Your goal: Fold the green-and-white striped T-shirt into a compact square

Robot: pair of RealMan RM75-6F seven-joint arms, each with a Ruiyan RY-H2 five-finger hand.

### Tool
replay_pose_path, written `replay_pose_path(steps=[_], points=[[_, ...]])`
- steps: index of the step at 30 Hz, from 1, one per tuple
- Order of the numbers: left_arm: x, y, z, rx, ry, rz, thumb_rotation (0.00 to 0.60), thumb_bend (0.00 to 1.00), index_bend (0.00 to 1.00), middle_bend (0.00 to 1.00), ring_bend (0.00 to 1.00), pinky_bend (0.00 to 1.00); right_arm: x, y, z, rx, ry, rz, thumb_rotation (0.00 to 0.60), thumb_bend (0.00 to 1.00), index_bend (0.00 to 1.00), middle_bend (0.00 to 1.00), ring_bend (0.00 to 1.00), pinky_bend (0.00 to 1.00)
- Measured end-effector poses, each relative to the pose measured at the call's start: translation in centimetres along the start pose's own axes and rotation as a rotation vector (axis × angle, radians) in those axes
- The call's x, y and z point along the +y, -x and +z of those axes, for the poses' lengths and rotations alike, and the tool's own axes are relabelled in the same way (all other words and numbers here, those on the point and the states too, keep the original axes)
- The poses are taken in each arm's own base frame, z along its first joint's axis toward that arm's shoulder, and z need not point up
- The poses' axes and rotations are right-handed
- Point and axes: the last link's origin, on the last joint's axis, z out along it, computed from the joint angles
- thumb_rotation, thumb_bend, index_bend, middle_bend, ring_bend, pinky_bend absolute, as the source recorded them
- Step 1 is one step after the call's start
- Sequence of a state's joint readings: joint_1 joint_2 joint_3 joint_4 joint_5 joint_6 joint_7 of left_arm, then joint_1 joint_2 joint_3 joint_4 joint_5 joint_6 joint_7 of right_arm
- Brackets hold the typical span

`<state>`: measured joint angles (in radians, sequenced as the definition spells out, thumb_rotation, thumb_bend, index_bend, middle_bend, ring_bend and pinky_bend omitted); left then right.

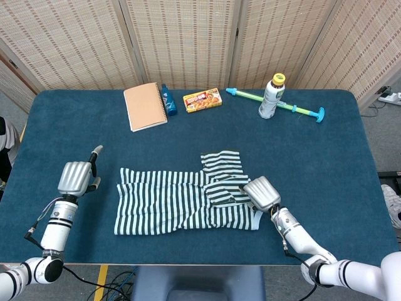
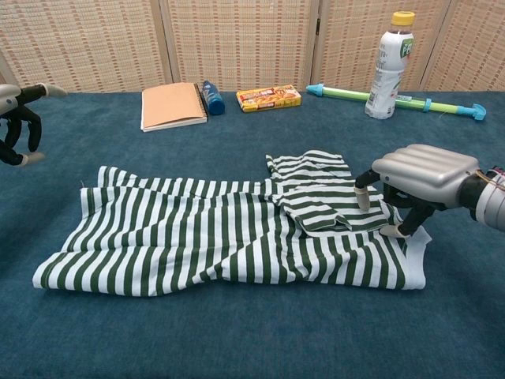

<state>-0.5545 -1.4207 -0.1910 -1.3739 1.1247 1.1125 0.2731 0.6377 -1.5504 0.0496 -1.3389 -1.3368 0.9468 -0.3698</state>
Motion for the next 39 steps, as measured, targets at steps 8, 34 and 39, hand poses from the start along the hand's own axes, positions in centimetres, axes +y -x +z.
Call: replay_pose_path(steps=[8, 34, 39], points=[[0.3, 0.1, 0.1, -0.002, 0.006, 0.005, 0.600, 0.36, 0.00, 0.61, 0.66, 0.94, -0.1, 0.1, 0.2, 0.000, 0.007, 0.005, 0.600, 0.25, 0.43, 0.98, 1.00, 1.00], [-0.1, -0.4, -0.2, 0.013, 0.002, -0.002, 0.600, 0.36, 0.00, 0.61, 0.66, 0.94, -0.2, -2.1, 2.3, 0.093, 0.031, 0.057, 0.600, 0.51, 0.56, 0.99, 1.00, 1.00], [-0.1, -0.5, -0.3, 0.019, 0.005, -0.004, 0.600, 0.36, 0.00, 0.61, 0.66, 0.94, 0.3, -4.0, 4.6, 0.158, 0.091, 0.108, 0.600, 0.51, 0.56, 0.99, 1.00, 1.00]])
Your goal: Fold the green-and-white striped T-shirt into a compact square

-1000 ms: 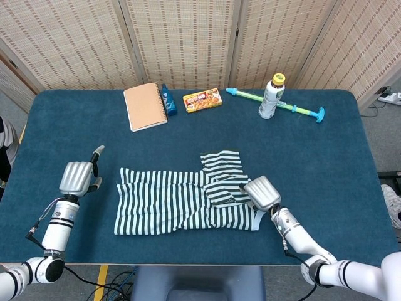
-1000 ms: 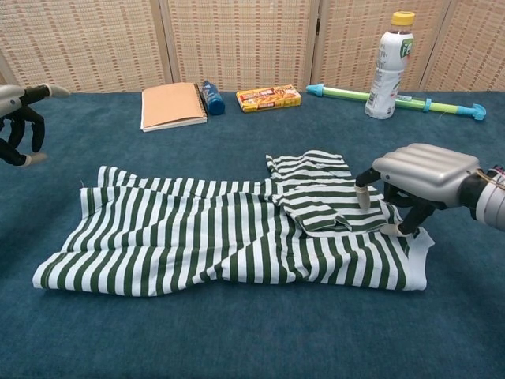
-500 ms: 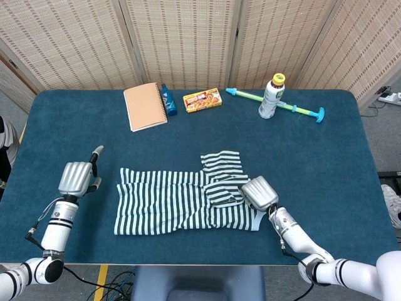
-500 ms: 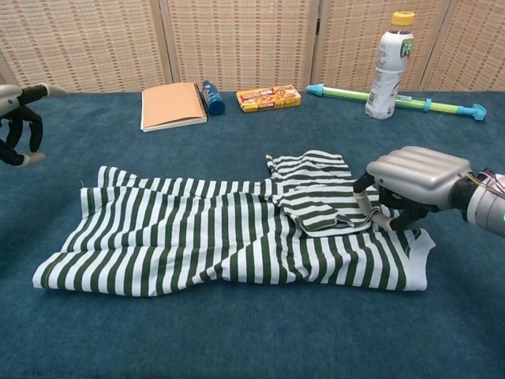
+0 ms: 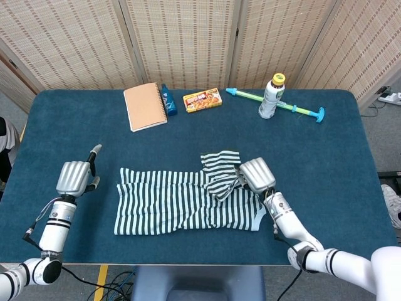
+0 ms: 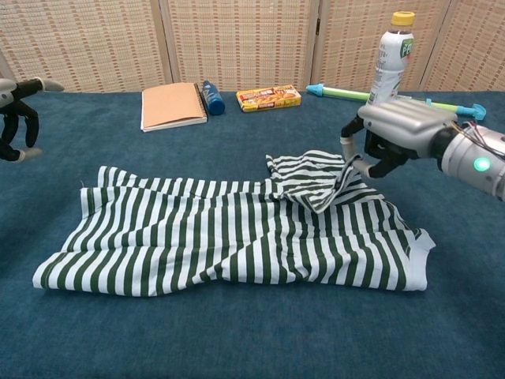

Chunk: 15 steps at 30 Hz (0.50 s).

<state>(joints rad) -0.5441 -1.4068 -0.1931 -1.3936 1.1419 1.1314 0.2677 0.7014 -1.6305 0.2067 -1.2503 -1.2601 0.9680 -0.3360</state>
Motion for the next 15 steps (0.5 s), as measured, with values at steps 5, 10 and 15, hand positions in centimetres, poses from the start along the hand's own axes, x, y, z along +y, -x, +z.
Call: replay_pose_path(steps=[5, 10, 15], points=[[-0.1, 0.0, -0.3, -0.002, 0.002, 0.000, 0.600, 0.36, 0.00, 0.61, 0.66, 0.94, -0.2, -0.3, 2.2, 0.015, 0.050, 0.011, 0.600, 0.51, 0.56, 0.99, 1.00, 1.00], [-0.3, 0.1, -0.5, -0.004, -0.002, 0.001, 0.600, 0.36, 0.00, 0.61, 0.66, 0.94, -0.2, 0.1, 4.0, 0.004, 0.089, 0.004, 0.600, 0.51, 0.56, 0.99, 1.00, 1.00], [-0.7, 0.2, -0.6, -0.010, -0.011, 0.002, 0.600, 0.36, 0.00, 0.61, 0.66, 0.94, -0.2, 0.4, 5.7, -0.013, 0.128, 0.000, 0.600, 0.50, 0.48, 0.98, 1.00, 1.00]])
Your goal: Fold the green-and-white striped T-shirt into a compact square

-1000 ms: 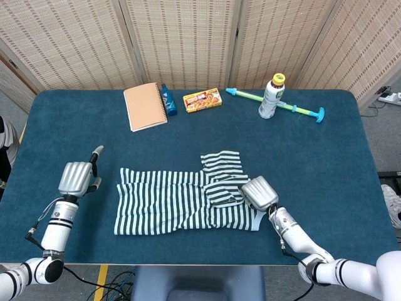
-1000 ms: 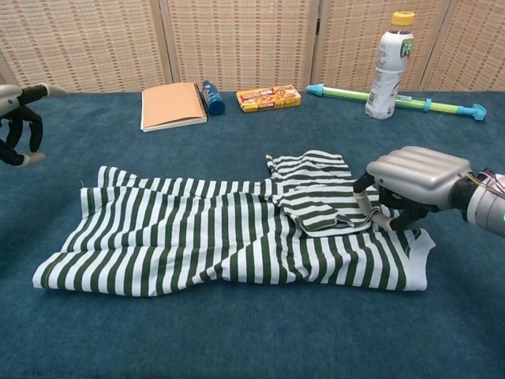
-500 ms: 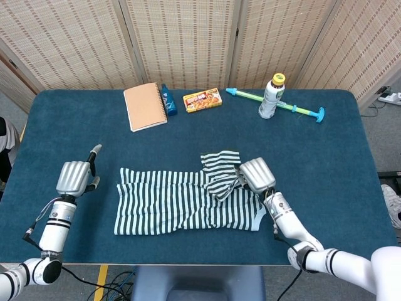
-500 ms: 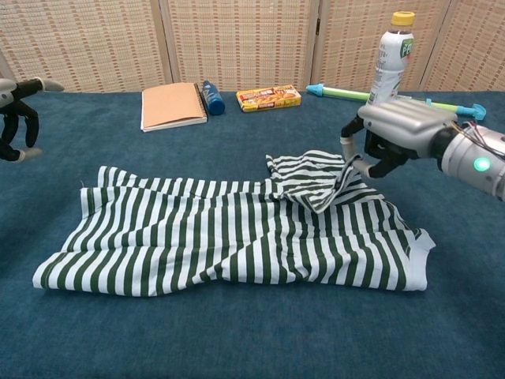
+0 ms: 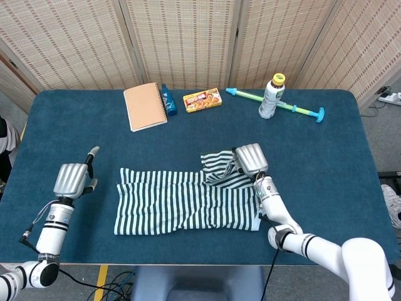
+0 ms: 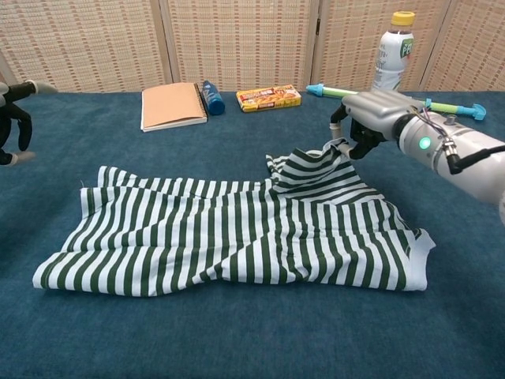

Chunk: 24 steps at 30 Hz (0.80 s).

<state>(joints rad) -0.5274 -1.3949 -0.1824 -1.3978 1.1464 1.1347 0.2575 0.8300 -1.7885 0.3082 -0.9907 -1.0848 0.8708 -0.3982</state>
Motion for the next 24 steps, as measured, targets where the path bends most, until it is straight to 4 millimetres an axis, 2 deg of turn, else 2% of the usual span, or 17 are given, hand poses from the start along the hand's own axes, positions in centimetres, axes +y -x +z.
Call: replay_pose_path(steps=[4, 8, 24], points=[[-0.3, 0.2, 0.0, -0.006, -0.008, 0.001, 0.600, 0.36, 0.00, 0.61, 0.66, 0.94, -0.1, 0.1, 1.2, -0.010, 0.030, 0.002, 0.600, 0.50, 0.38, 0.98, 1.00, 1.00], [-0.4, 0.3, 0.0, -0.011, -0.013, 0.000, 0.600, 0.36, 0.00, 0.61, 0.66, 0.94, -0.2, 0.1, 2.2, -0.019, 0.061, 0.005, 0.600, 0.50, 0.33, 0.98, 1.00, 1.00], [-0.4, 0.7, -0.2, -0.018, -0.013, -0.004, 0.600, 0.36, 0.00, 0.61, 0.66, 0.94, -0.7, 0.5, 4.2, -0.097, 0.111, -0.022, 0.600, 0.49, 0.32, 0.98, 1.00, 1.00]])
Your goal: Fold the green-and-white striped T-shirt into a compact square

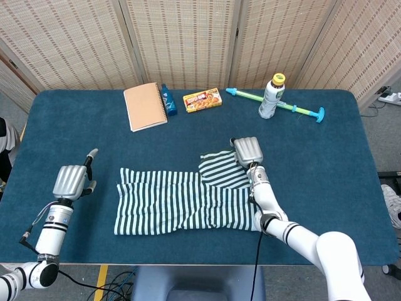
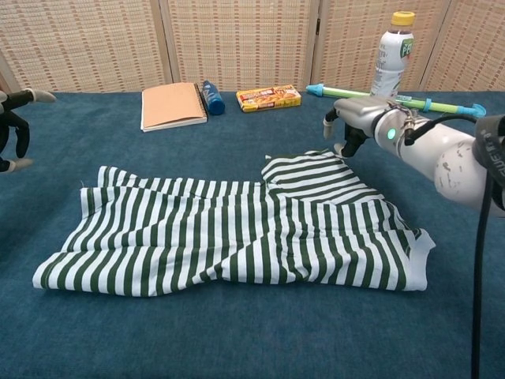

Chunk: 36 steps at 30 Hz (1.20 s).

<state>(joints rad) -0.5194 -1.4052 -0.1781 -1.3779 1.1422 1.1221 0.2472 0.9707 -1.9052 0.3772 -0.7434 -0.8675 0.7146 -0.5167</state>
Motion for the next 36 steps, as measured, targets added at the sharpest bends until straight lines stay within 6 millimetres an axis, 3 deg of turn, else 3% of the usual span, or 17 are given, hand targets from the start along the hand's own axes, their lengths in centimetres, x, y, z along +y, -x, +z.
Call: replay_pose_path(steps=[14, 21, 27, 36], points=[[-0.6, 0.2, -0.3, -0.012, -0.013, -0.001, 0.600, 0.36, 0.00, 0.61, 0.66, 0.94, -1.3, 0.4, 1.5, -0.082, 0.008, -0.052, 0.600, 0.49, 0.32, 0.98, 1.00, 1.00], [-0.7, 0.2, -0.3, -0.009, -0.013, -0.003, 0.600, 0.36, 0.00, 0.61, 0.66, 0.94, -1.5, 0.5, 1.5, -0.085, 0.004, -0.044, 0.600, 0.38, 0.32, 0.98, 1.00, 1.00], [-0.6, 0.2, -0.4, -0.010, -0.010, -0.004, 0.600, 0.36, 0.00, 0.61, 0.66, 0.94, -1.4, 0.7, 1.3, -0.077, 0.001, -0.045, 0.600, 0.33, 0.39, 0.98, 1.00, 1.00], [-0.6, 0.2, -0.4, -0.009, -0.008, -0.005, 0.600, 0.36, 0.00, 0.61, 0.66, 0.94, -1.3, 1.0, 1.1, -0.061, -0.004, -0.033, 0.600, 0.38, 0.51, 0.98, 1.00, 1.00]])
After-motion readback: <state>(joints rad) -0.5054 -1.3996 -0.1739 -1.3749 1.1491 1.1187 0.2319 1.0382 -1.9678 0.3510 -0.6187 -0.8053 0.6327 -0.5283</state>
